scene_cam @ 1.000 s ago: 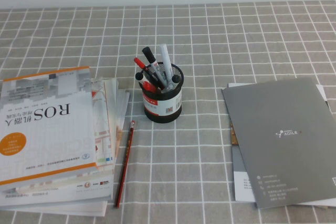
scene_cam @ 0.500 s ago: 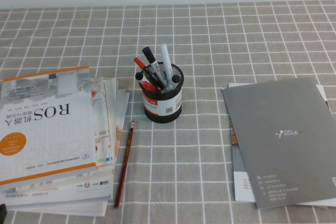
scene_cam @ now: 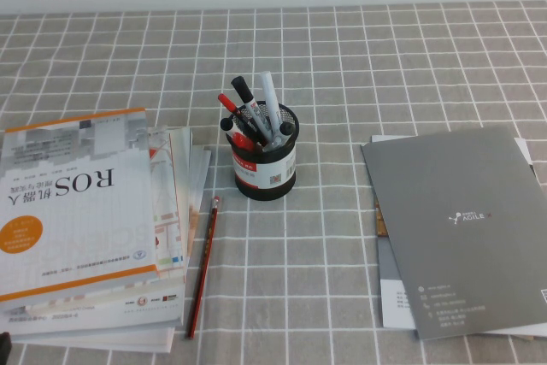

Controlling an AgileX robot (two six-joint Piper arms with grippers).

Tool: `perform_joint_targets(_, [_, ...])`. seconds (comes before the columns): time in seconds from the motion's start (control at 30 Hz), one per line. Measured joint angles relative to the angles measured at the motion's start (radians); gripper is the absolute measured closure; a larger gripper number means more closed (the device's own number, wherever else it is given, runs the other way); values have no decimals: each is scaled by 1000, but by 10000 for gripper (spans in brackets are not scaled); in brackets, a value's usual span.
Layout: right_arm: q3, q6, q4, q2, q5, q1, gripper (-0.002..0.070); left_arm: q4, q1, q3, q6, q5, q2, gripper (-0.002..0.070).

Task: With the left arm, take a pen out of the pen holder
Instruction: 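Take a marker out of the pen holder and lay it on the table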

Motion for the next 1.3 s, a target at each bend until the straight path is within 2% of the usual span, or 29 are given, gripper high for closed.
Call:
perform_joint_targets(0.77, [0, 0, 0, 0, 0, 0, 689, -27, 0, 1, -8, -25, 0, 675])
perform_joint_targets(0.87, [0, 0, 0, 0, 0, 0, 689, -212, 0, 2, -94, -119, 0, 675])
perform_joint_targets(1.0, [0, 0, 0, 0, 0, 0, 689, -610, 0, 2, -250, -272, 0, 675])
perform_joint_targets(1.07, [0, 0, 0, 0, 0, 0, 689, -738, 0, 2, -284, -349, 0, 675])
perform_joint_targets(1.13, [0, 0, 0, 0, 0, 0, 689, -815, 0, 2, -296, -420, 0, 675])
perform_joint_targets(1.3, [0, 0, 0, 0, 0, 0, 689, -867, 0, 2, -296, -526, 0, 675])
